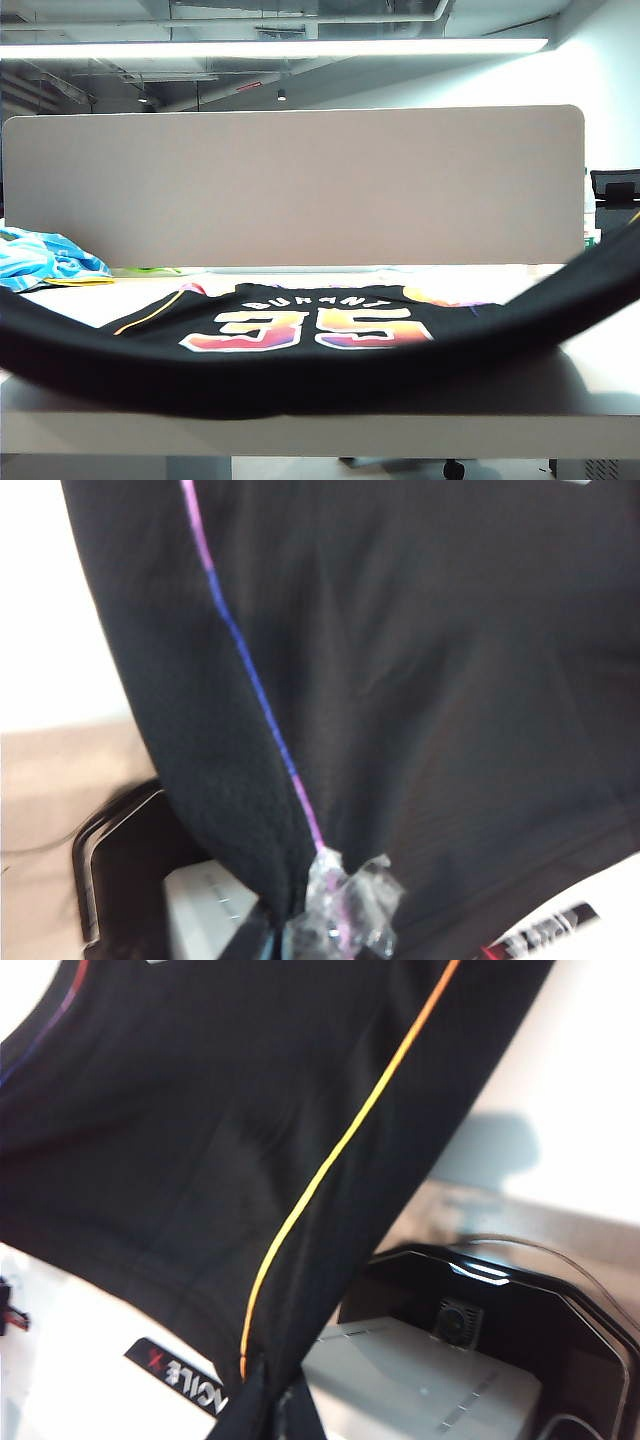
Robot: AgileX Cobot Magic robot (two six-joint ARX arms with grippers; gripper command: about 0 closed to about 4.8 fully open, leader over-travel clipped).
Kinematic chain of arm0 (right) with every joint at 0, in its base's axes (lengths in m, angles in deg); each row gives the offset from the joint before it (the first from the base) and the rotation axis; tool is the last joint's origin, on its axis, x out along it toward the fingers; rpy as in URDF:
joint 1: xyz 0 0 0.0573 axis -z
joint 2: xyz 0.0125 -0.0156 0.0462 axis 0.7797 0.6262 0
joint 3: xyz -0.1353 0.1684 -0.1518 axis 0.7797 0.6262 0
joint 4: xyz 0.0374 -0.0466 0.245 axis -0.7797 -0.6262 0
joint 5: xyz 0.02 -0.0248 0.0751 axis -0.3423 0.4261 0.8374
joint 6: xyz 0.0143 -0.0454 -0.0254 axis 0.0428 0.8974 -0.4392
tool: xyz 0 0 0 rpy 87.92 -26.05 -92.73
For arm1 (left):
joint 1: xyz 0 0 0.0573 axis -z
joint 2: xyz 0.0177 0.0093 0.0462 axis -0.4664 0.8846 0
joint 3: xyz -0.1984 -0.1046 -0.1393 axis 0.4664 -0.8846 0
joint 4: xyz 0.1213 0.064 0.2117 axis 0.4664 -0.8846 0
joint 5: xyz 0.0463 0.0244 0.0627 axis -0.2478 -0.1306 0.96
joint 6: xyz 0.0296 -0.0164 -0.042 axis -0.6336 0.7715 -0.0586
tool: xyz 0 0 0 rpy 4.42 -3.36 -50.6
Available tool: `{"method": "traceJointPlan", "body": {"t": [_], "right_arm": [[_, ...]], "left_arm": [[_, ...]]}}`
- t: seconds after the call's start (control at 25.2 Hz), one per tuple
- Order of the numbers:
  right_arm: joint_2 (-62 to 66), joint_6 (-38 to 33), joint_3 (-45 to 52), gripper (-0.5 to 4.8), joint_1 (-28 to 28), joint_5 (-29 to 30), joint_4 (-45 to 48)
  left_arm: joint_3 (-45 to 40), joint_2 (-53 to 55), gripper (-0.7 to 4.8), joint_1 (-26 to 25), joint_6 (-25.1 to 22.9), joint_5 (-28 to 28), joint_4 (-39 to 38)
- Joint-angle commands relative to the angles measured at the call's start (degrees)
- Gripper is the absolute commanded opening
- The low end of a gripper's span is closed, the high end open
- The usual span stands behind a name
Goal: Fold the bottom side of the basketball jersey horizontally towards the center, about one-third of the way, and then fold the bottom of the basketball jersey up towards the top, creating a neat rectangle.
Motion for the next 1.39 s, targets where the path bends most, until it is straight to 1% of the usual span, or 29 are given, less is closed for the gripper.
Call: {"method": "traceJointPlan", "body": {"t": [0.04, 0.08, 0.16, 0.2, 0.24, 0.28, 0.32, 0.4, 0.48, 0.56, 0.63, 0.67, 0.71, 0.79, 0.87, 1.11, 1.19, 1.31, 1.35, 1.39], "right_arm": [[-7.96, -6.19, -0.24, -0.07, -0.04, -1.55, -1.03], [-9.29, -7.30, -0.24, -0.07, 0.04, -1.55, -0.15], [-8.46, -7.91, -0.28, -0.07, 0.04, -1.64, 4.74], [-5.49, -7.89, -0.48, -0.07, 0.04, -1.75, 9.27], [-3.45, -7.89, -0.76, -0.08, 0.04, -1.84, 11.67], [1.46, -7.61, -1.84, -0.07, 0.04, -1.95, 16.61], [7.19, -6.49, -3.63, -0.08, 0.11, -2.58, 21.14], [17.14, -4.37, -7.96, -0.08, 0.11, -3.48, 26.67], [26.91, -2.10, -13.62, -0.07, 0.26, -5.07, 29.64], [36.02, -0.98, -19.34, -0.08, 0.20, -6.08, 32.11], [42.86, -0.98, -23.30, -0.07, 0.26, -7.10, 34.71], [46.75, -1.03, -25.16, -0.08, 0.26, -8.02, 36.46], [49.64, -1.05, -26.36, -0.08, 0.26, -8.55, 37.94], [53.46, -1.09, -27.56, -0.07, 0.26, -10.67, 39.87], [55.65, -1.09, -27.87, -0.08, 0.26, -11.32, 41.33], [60.15, -1.18, -27.87, -0.08, 0.44, -13.57, 46.38], [61.99, -1.25, -27.89, -0.07, 0.79, -13.92, 51.74], [62.38, -1.20, -27.91, -0.06, 1.05, -15.10, 54.49], [62.38, -1.16, -27.91, -0.02, 1.09, -15.96, 55.21], [62.38, -0.83, -27.91, 0.31, 1.27, -16.55, 56.11]], "left_arm": [[0.20, -8.15, -0.06, 0.50, 5.38, 0.74, -0.94], [0.20, -9.64, -0.06, 0.46, 6.21, 1.27, 0.07], [0.20, -9.77, -0.06, 0.46, 6.58, 1.55, 5.22], [0.22, -7.91, -0.06, 0.46, 6.54, 1.53, 9.14], [0.22, -6.03, -0.06, 0.46, 6.51, 1.53, 11.91], [0.33, -2.99, -0.06, 0.39, 6.29, 1.62, 16.06], [0.85, 1.86, -0.06, 0.39, 6.05, 1.60, 21.81], [2.91, 10.03, -0.06, 0.35, 4.66, 2.69, 29.97], [6.56, 18.75, -0.06, -0.15, 2.91, 4.55, 35.74], [10.95, 27.67, -0.06, -2.58, 1.79, 4.61, 40.68], [15.08, 35.39, -0.06, -4.13, 1.79, 6.38, 44.30], [17.57, 39.93, -0.06, -5.92, 1.55, 6.34, 46.18], [19.15, 43.34, -0.06, -6.51, 1.18, 6.05, 47.54], [20.74, 48.13, -0.06, -6.71, 0.63, 6.49, 49.53], [21.42, 51.45, -0.06, -6.71, -0.59, 6.45, 51.21], [21.46, 57.94, -0.06, -6.58, -0.74, 6.47, 58.60], [21.49, 59.76, -0.06, -6.67, -0.79, 6.47, 63.76], [21.66, 60.54, -0.06, -6.67, -1.05, 6.47, 68.94], [21.68, 60.74, -0.03, -6.67, -1.62, 6.45, 70.49], [21.68, 60.83, 0.24, -6.67, -1.84, 6.47, 72.15]]}}
